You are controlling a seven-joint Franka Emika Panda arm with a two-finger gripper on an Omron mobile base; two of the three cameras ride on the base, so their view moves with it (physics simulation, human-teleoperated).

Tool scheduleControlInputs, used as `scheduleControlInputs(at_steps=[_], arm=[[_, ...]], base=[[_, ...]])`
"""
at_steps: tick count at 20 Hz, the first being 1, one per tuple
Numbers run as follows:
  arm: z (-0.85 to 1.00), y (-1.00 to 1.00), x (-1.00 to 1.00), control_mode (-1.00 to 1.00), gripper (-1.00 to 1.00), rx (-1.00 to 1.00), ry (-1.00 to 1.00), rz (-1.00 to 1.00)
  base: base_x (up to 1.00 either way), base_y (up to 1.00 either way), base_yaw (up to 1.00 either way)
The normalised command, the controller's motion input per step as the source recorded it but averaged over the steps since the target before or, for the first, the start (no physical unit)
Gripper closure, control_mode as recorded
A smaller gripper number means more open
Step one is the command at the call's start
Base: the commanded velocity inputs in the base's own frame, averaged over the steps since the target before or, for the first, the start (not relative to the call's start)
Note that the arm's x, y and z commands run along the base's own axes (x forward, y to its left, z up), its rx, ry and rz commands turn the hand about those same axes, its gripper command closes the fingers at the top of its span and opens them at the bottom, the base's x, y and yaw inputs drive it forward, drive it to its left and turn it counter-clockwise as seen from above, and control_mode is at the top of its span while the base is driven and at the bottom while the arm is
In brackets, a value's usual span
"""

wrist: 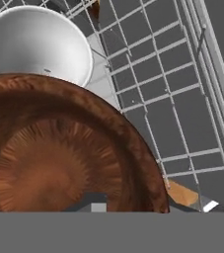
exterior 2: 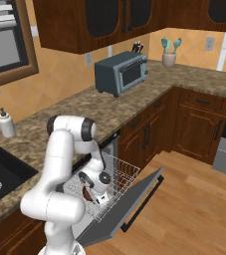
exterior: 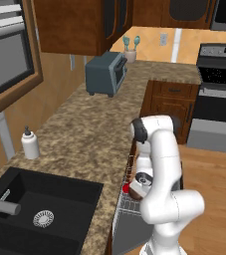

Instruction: Pick up the cup and bowl from the counter, place them in the dishwasher, and close the dishwasher door.

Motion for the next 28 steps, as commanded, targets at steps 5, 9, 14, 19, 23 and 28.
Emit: scheduleControlInputs(at_steps=[5, 9, 14, 19, 23, 28], arm=[[-0.51, 0.1, 0.34, -1.0, 1.0, 0.0, 0.04, 0.0], [-0.55, 0.04, 0.44, -1.0, 1.0, 0.0, 0.04, 0.0], [-0.46, 0.0, 0.07, -1.0, -1.0, 0.0, 0.0, 0.01], [-0.02, 0.0, -0.18, -1.0, -1.0, 0.0, -0.01, 0.01], [0.83, 0.0, -0.58, -1.0, -1.0, 0.07, -0.1, 0.01], [1.0, -0.07, -0.39, -1.0, -1.0, 0.11, -0.07, 0.0]], base=[[0.0, 0.0, 0.0], [0.0, 0.0, 0.0], [0.0, 0.0, 0.0], [0.0, 0.0, 0.0], [0.0, 0.0, 0.0], [0.0, 0.0, 0.0]])
